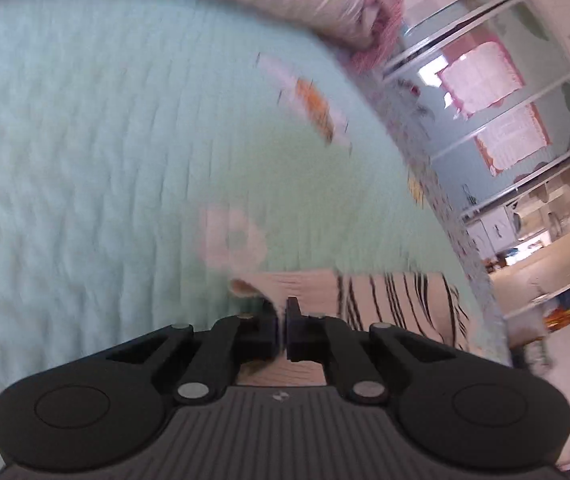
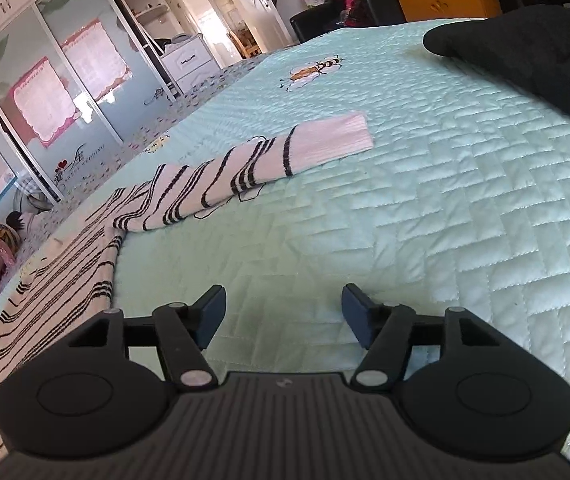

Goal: Fold clothes

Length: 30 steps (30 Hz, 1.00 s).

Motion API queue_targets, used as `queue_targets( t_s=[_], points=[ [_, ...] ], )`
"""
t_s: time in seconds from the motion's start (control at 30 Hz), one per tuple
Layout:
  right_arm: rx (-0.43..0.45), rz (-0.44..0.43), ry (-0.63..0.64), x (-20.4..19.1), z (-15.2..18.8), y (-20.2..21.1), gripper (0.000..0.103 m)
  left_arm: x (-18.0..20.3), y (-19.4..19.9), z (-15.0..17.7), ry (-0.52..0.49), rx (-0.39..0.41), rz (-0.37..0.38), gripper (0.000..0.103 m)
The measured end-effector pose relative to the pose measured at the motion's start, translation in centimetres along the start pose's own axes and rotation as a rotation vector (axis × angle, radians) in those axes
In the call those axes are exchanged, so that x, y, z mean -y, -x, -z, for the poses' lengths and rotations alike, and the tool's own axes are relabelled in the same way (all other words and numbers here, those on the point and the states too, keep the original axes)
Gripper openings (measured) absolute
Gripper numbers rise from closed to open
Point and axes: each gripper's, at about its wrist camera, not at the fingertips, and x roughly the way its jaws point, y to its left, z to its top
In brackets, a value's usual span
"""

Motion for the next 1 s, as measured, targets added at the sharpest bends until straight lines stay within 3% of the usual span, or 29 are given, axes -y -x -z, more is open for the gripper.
queue_targets(
  t_s=[0.17, 0.27, 0.37, 0.47, 0.57, 0.63, 0.7, 0.73, 0.87, 1.0],
  points=[
    [-0.003, 0.013, 0.031, -0.4, 0.1, -0.2, 0.068, 0.6, 4.2, -4.6, -0.068, 0.192, 0.002, 0.003],
    [-0.005, 0.018, 0.05, -0.7, 0.3, -0.1, 0.072, -0.7, 3.8, -6.5, -0.084, 0.177, -0.084, 0.003],
    [-0.004, 0.019, 0.052, -0.8, 0.3, -0.1, 0.072, -2.6, 2.7, -6.1, -0.084, 0.116, -0.161, 0.003],
    [-0.004, 0.018, 0.05, -0.7, 0.3, -0.1, 0.072, -4.0, 2.2, -5.4, -0.066, 0.086, -0.156, 0.003],
    [-0.006, 0.02, 0.058, -0.8, 0.3, -0.1, 0.073, -4.8, 1.6, -5.7, -0.032, 0.006, -0.139, 0.008],
    [-0.005, 0.018, 0.055, -0.8, 0.3, 0.0, 0.073, -4.4, 2.4, -5.9, -0.038, 0.02, -0.149, 0.013],
    [-0.003, 0.013, 0.047, -0.7, 0.3, 0.0, 0.073, -4.0, 4.0, -5.8, -0.054, 0.057, -0.172, 0.031],
    [-0.001, 0.011, 0.044, -0.7, 0.4, 0.1, 0.073, -4.0, 5.0, -5.8, -0.061, 0.081, -0.188, 0.034],
    [0.004, 0.0, 0.033, -0.6, 0.5, 0.2, 0.074, -5.0, 8.7, -4.2, -0.04, 0.092, -0.209, 0.037],
    [0.01, -0.017, 0.013, -0.3, 0.5, 0.3, 0.075, -3.1, 11.1, -0.6, -0.152, 0.043, -0.192, 0.045]
  ],
)
